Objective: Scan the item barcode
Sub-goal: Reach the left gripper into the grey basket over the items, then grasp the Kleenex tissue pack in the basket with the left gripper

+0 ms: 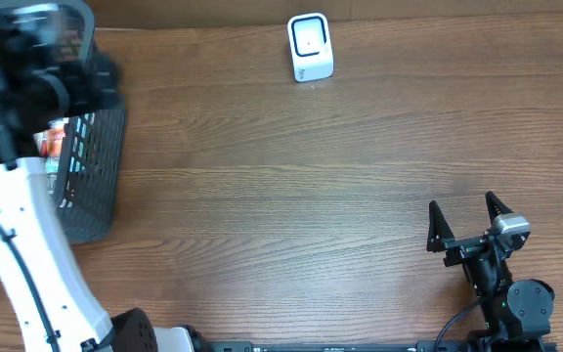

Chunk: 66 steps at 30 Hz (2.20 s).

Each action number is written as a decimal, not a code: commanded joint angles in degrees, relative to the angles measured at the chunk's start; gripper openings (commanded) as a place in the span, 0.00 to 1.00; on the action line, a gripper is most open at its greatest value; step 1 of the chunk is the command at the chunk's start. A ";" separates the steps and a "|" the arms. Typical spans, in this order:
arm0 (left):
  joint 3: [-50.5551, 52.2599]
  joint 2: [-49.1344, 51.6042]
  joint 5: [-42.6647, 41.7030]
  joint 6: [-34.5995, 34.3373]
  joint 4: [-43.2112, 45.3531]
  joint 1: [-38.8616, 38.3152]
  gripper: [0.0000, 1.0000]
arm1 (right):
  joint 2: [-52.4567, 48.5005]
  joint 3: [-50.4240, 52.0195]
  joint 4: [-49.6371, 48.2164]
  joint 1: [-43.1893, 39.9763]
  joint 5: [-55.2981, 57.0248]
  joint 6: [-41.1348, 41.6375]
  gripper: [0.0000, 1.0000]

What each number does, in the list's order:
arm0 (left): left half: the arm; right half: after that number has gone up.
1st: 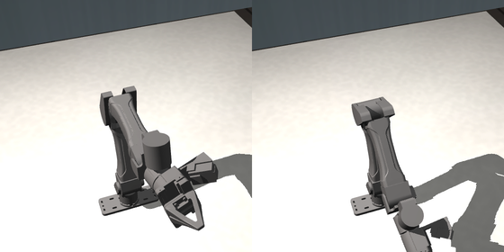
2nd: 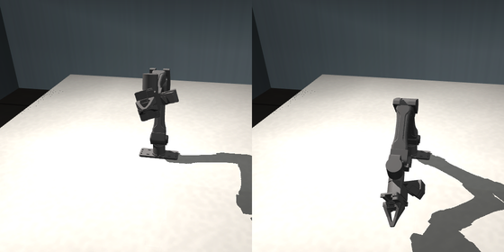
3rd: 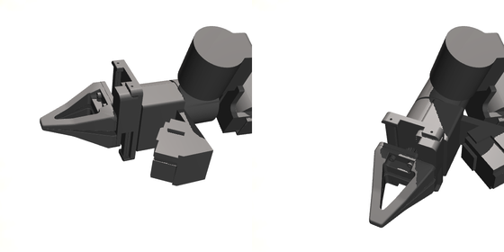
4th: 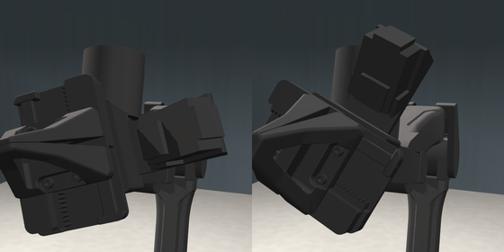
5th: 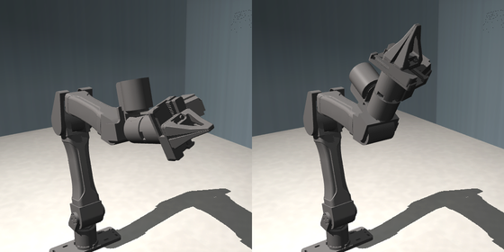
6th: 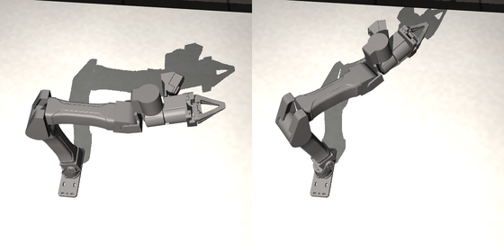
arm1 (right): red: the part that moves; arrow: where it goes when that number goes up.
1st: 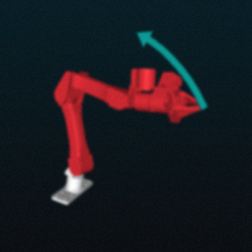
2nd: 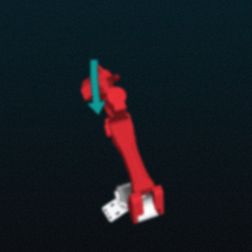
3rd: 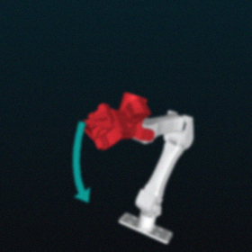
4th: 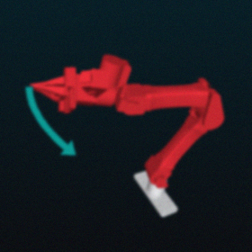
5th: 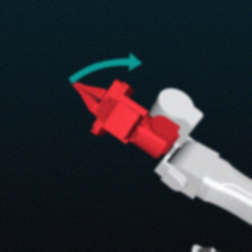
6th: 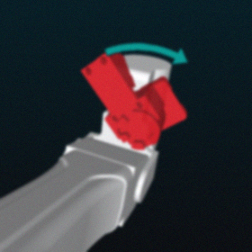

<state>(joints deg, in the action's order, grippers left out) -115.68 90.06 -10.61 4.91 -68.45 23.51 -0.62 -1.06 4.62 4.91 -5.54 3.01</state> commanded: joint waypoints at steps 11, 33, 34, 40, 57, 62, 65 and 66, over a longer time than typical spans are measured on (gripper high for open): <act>-1.44 7.32 0.68 2.78 1.66 17.05 1.00 | 0.46 0.61 -0.22 -0.15 0.46 0.00 1.00; -1.42 27.50 -1.46 21.03 -3.45 15.30 1.00 | 0.46 0.61 -0.22 -0.15 0.46 0.00 1.00; -1.42 27.93 -1.49 21.57 -3.48 15.04 1.00 | 0.46 0.61 -0.22 -0.15 0.46 0.00 1.00; -1.42 30.82 -1.27 25.16 -3.34 13.03 1.00 | 0.46 0.61 -0.22 -0.15 0.46 0.00 1.00; -1.03 37.59 1.57 24.70 -2.16 12.20 1.00 | 0.46 0.61 -0.22 -0.15 0.46 0.00 1.00; -1.03 39.78 1.57 24.63 -2.10 12.20 1.00 | 0.46 0.61 -0.22 -0.15 0.46 0.00 1.00; -1.03 41.13 1.60 24.65 -1.95 12.20 1.00 | 0.46 0.61 -0.22 -0.15 0.46 0.00 1.00; -1.03 41.44 1.57 24.65 -1.84 12.20 0.97 | 0.46 0.61 -0.22 -0.15 0.46 0.00 1.00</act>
<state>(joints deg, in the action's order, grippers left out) -116.64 129.75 -9.13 28.75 -70.48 35.97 -0.62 -1.06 4.62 4.91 -5.52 3.01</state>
